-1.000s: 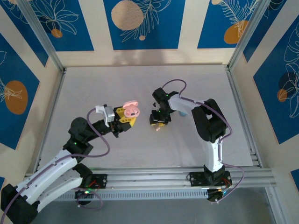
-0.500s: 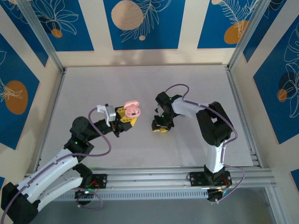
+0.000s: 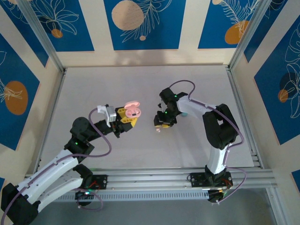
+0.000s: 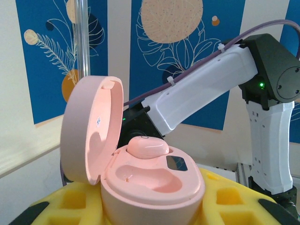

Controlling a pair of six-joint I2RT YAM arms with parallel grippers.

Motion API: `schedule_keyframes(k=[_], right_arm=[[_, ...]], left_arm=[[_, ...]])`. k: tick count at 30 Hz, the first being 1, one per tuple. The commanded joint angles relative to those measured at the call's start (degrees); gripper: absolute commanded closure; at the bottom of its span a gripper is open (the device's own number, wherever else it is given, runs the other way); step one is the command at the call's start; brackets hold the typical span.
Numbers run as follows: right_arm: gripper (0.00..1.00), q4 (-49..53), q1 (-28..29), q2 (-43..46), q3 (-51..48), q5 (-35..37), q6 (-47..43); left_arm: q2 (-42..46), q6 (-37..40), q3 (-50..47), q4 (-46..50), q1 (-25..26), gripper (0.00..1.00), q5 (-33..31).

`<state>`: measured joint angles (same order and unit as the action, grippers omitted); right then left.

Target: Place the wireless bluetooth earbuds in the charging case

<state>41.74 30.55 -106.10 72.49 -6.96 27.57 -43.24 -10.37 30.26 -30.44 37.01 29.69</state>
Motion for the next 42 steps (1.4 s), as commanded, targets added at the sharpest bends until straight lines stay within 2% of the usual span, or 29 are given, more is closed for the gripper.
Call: schedule_keyframes(k=[1,8,18,28,31,42], right_arm=[[0.56,-1.82,0.26,-2.89,2.36,-2.6,-0.94],[0.56,-2.51,1.18,-6.09,2.87,-3.2,-0.84],[0.58,-2.36,1.36,-4.1,-0.97,-5.56,-2.7],[0.62,-4.27,1.89,-4.03,-1.67,-7.53,-2.27],[0.67,-4.69,1.89,-4.52,-1.33,-8.6,-2.48],[0.65,-2.3,3.03,-5.07,-0.04,-8.71,-1.92]], left_arm=[[0.92,0.18,0.24,-0.76,0.5,0.75,0.04],[0.88,0.19,0.28,-0.77,0.47,0.75,0.17],[0.68,-0.09,0.07,-1.15,0.47,0.75,0.28],[0.5,-0.3,0.27,-1.2,0.51,0.75,0.41],[0.49,-0.33,0.31,-1.12,0.51,0.75,0.41],[0.53,-0.33,0.28,-1.11,0.46,0.75,0.19]])
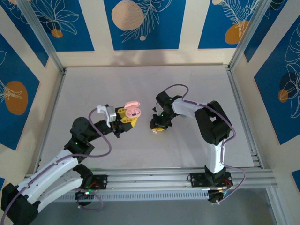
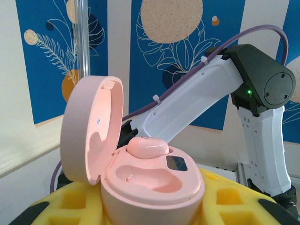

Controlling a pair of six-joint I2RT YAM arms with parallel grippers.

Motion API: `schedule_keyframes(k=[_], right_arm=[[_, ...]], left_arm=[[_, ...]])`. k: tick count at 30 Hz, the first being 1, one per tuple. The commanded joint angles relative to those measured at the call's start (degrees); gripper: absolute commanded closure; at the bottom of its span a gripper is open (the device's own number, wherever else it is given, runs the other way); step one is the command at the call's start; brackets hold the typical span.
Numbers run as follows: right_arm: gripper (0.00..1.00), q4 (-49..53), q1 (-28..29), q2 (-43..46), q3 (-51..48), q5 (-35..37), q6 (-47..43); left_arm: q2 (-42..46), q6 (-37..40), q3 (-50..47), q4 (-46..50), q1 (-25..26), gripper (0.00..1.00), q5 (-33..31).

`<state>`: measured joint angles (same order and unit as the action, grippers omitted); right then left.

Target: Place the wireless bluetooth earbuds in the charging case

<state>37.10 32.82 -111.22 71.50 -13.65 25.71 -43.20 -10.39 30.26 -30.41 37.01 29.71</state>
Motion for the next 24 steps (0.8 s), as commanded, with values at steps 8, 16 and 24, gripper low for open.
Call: schedule_keyframes(k=[8,16,24], right_arm=[[0.63,-0.39,3.4,2.31,-1.87,-6.02,3.77],[0.62,1.95,3.79,5.58,-1.1,-4.09,4.62],[0.59,4.62,4.05,3.78,1.61,4.8,5.47]], left_arm=[[0.2,-0.54,0.31,-1.34,0.51,0.75,0.34],[0.64,-0.54,0.41,-1.06,0.47,0.75,0.18],[0.22,-0.67,0.58,-1.31,0.51,0.75,0.23]])
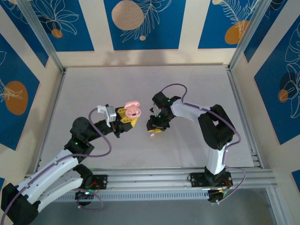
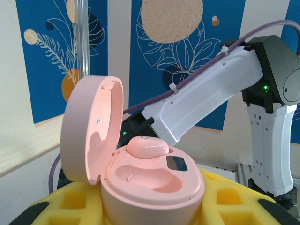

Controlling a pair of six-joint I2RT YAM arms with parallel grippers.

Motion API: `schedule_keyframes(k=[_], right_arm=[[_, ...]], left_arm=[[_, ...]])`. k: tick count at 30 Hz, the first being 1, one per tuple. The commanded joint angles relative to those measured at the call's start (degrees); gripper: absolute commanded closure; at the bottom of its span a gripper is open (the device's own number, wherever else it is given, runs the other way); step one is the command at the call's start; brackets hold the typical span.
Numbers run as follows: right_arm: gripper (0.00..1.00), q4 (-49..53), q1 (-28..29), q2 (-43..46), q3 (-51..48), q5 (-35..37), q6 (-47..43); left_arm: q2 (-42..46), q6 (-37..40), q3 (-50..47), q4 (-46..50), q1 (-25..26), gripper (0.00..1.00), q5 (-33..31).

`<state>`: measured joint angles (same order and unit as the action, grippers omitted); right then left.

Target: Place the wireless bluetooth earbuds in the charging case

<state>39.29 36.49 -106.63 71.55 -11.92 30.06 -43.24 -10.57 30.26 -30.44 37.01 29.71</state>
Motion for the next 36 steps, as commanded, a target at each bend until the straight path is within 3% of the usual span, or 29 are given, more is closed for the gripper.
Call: schedule_keyframes(k=[1,13,26,36], right_arm=[[0.59,2.45,0.46,-1.14,1.58,4.45,1.75],[0.69,-0.56,0.14,-4.12,0.35,1.16,3.47],[0.69,-2.2,1.43,-6.32,0.85,-1.84,3.68],[0.71,-2.37,2.07,-8.15,2.61,-0.05,4.79]], left_arm=[[0.35,-0.39,0.67,-1.16,0.5,0.75,0.25],[0.78,-0.13,0.5,-0.69,0.5,0.75,0.08],[0.7,-0.15,0.34,-0.66,0.47,0.75,0.06],[0.79,-0.15,0.28,-0.67,0.51,0.75,-0.09]])
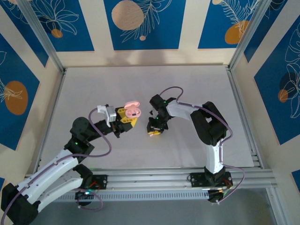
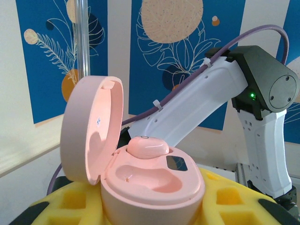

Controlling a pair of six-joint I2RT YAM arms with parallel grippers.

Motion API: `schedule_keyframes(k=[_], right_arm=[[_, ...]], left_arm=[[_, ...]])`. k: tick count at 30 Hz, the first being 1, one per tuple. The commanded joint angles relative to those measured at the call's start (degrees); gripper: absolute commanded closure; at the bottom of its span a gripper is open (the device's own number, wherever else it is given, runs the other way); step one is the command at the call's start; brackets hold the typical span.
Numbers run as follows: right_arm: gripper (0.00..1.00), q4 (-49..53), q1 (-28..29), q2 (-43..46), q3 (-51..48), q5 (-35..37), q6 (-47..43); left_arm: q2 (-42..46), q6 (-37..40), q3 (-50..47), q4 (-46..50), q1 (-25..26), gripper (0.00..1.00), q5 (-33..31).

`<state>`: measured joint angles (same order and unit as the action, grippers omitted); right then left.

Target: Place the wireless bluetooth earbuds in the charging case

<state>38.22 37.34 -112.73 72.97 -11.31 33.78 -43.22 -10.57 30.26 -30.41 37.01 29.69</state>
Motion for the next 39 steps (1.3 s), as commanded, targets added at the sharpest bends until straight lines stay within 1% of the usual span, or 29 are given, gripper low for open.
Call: schedule_keyframes(k=[1,4,5,13,26,34,39], right_arm=[[0.73,-1.52,1.26,-2.04,1.29,-0.64,1.33],[0.76,-1.66,1.33,-1.73,1.39,-0.28,1.94],[0.79,-1.58,1.33,-1.48,1.34,0.0,2.12],[0.8,-1.31,1.33,5.28,-0.35,2.05,2.78],[0.8,1.12,0.12,22.78,-4.15,5.84,4.78],[0.8,5.15,0.01,34.12,-1.51,8.57,5.7],[0.8,7.44,0.08,39.98,1.21,8.93,6.37]], left_arm=[[0.68,-0.22,0.32,-0.78,0.51,0.75,-0.02],[0.64,-0.22,0.32,-0.7,0.5,0.75,0.03],[0.66,-0.24,0.26,-0.7,0.48,0.75,-0.06],[0.86,0.1,-0.03,-0.44,0.49,0.75,-0.31],[0.66,1.31,-0.29,0.77,0.49,0.75,-1.08],[0.64,2.9,-0.2,2.41,0.51,0.75,-1.89],[0.35,3.66,-0.2,3.08,0.47,0.75,-2.19]])
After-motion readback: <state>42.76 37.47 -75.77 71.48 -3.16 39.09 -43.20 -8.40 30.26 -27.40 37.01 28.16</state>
